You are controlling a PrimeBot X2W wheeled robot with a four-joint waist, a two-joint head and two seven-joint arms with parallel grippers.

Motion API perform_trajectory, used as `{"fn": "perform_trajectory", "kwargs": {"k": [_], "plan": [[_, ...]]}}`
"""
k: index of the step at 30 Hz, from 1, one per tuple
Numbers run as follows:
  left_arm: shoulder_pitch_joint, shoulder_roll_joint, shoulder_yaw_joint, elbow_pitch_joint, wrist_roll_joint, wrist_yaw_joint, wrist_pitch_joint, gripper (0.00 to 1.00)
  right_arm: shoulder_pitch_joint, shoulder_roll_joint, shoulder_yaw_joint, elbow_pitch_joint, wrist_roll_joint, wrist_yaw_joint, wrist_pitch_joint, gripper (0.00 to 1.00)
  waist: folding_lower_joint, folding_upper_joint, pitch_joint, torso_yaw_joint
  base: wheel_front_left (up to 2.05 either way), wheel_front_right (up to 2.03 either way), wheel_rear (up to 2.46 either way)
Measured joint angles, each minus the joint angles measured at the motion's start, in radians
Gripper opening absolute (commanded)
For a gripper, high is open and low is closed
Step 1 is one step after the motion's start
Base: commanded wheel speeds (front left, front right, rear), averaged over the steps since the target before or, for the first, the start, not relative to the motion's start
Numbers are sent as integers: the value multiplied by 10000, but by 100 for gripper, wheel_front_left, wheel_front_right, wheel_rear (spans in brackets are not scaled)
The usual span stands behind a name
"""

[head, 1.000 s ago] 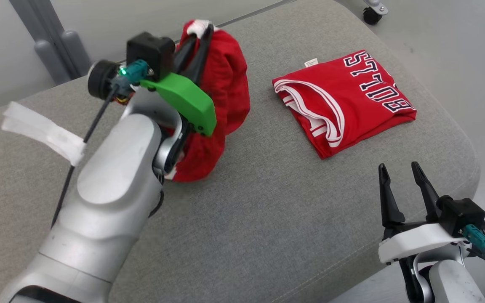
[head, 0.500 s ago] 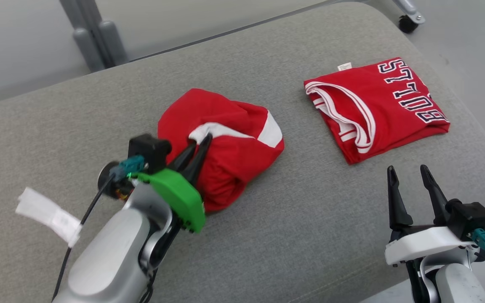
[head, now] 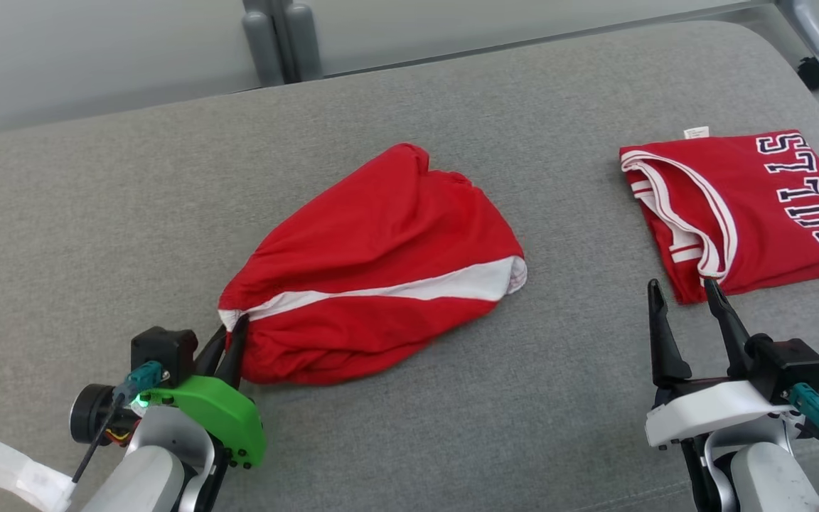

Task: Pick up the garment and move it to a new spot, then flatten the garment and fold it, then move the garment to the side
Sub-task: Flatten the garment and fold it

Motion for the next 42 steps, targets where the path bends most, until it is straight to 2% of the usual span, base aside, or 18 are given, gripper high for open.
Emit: {"fn": "perform_trajectory", "kwargs": {"k": [5,6,7,13,20,24,31,36,42], "plan": [[20,-48,17,491,81,86,-445,0,-35,0,-6,19,-61,0,0,100,0,0,-74,317,0,0,0],[20,-81,8,608,105,82,-529,42,-35,2,-12,27,-67,0,0,100,0,0,-95,356,0,0,0],[19,-130,4,709,115,65,-660,99,-33,2,-29,29,-73,0,0,100,0,0,-121,388,0,0,0],[100,-456,244,1064,-102,-19,-1559,100,61,-2,-198,25,-150,0,-2,100,-1,0,-263,606,0,0,0],[616,-909,1212,934,-293,-529,-2259,100,152,-71,-328,10,-238,0,0,100,0,0,-543,970,0,0,0],[1099,-1574,2667,-351,675,-934,-2301,100,234,-132,-355,17,-244,0,-2,100,0,0,-730,1223,0,0,0],[2104,-2706,4347,-746,2138,-2023,-2301,100,255,-203,-159,242,-240,0,-2,100,0,0,-1108,1517,0,0,0],[2331,-3026,4930,-474,2642,-2359,-2301,100,244,-257,88,600,-203,0,0,100,-1,0,-1331,1612,0,0,0],[2367,-3200,5200,-288,2989,-2481,-2301,100,237,-270,171,917,-107,0,0,100,0,0,-1534,1728,0,0,0]]}}
